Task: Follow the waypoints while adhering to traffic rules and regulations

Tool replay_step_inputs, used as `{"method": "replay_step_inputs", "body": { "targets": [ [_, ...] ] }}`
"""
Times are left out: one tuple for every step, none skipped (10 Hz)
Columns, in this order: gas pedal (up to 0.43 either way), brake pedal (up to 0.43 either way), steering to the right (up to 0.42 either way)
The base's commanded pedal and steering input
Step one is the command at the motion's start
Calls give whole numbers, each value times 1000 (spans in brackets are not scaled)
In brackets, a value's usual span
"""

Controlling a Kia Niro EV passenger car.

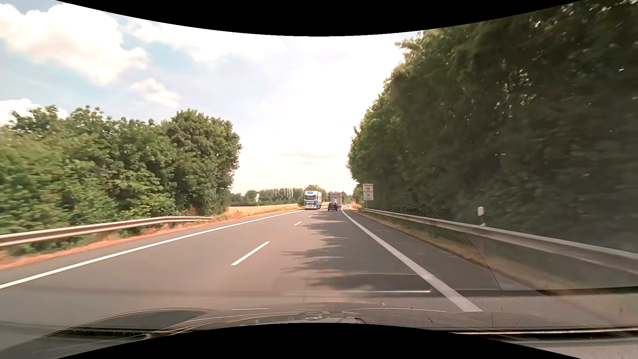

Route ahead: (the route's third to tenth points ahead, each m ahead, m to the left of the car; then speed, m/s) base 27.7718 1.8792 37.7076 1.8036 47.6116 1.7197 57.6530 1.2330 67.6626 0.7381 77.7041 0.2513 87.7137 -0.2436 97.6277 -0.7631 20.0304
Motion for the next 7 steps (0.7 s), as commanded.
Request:
{"method": "replay_step_inputs", "body": {
  "targets": [
    [169,0,3],
    [169,0,3],
    [169,0,3],
    [169,0,3],
    [169,0,3],
    [157,0,3],
    [157,0,3]
  ]
}}
